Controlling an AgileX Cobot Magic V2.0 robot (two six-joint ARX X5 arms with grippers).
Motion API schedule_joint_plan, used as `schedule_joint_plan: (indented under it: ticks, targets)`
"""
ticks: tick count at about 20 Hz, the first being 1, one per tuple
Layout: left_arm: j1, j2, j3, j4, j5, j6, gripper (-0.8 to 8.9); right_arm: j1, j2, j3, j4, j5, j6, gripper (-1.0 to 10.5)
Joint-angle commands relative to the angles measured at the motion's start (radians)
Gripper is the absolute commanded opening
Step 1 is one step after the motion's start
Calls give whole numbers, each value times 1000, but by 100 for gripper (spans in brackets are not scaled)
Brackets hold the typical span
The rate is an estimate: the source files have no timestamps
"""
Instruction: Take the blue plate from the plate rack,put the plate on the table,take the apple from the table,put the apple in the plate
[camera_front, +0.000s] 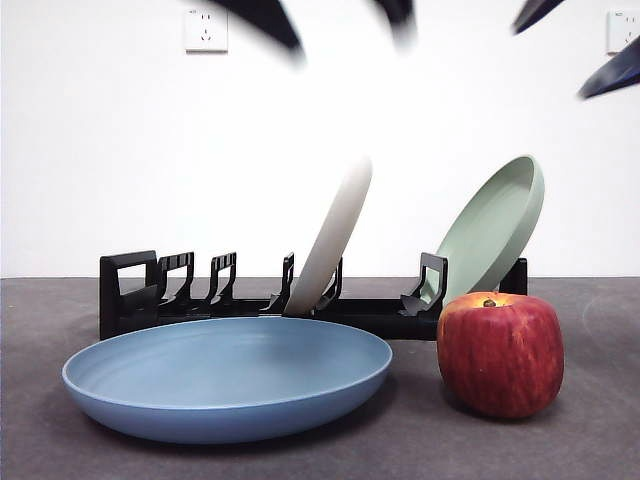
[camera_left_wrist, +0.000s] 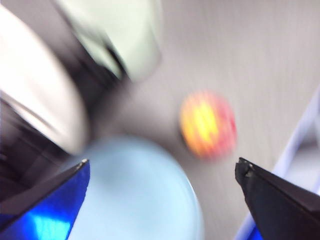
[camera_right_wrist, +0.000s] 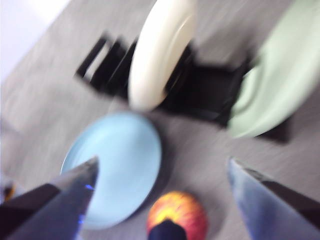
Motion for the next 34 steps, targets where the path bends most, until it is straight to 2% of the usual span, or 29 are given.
schedule_joint_plan:
  ticks: [1,6,10,16,17,20,26,28,31,34]
  targets:
    - [33,-109,54,-4,-43,-2,490,78,57,4,-24,67,-29,507]
    - [139,-265,216,-51,-105,29,490,290,224,4,-64,326,-93,507]
    - [184,-296,282,-115,-146,51,490,379,371,4,-61,430,-109,506]
    - [196,-290,283,-196,-150,51,490,394,563,4,-45,432,-109,498]
    - [196,-290,283,-204,-150,51,490,394,577,4,-46,433,-102,451]
    - [196,-290,283,-223,-150,50,490,400,578,4,-46,432,-90,-16]
    - [196,-288,283,-225,-150,50,490,419,546,56,-58,425,-59,-11]
    - [196,-288,283,-225,-150,50,490,443,546,137,-79,422,-60,-12]
    - [196,-288,283,-225,-149,50,490,486,560,274,-72,346,-80,-13]
    - [196,-288,283,-225,-150,50,490,545,649,411,-81,347,-91,-13]
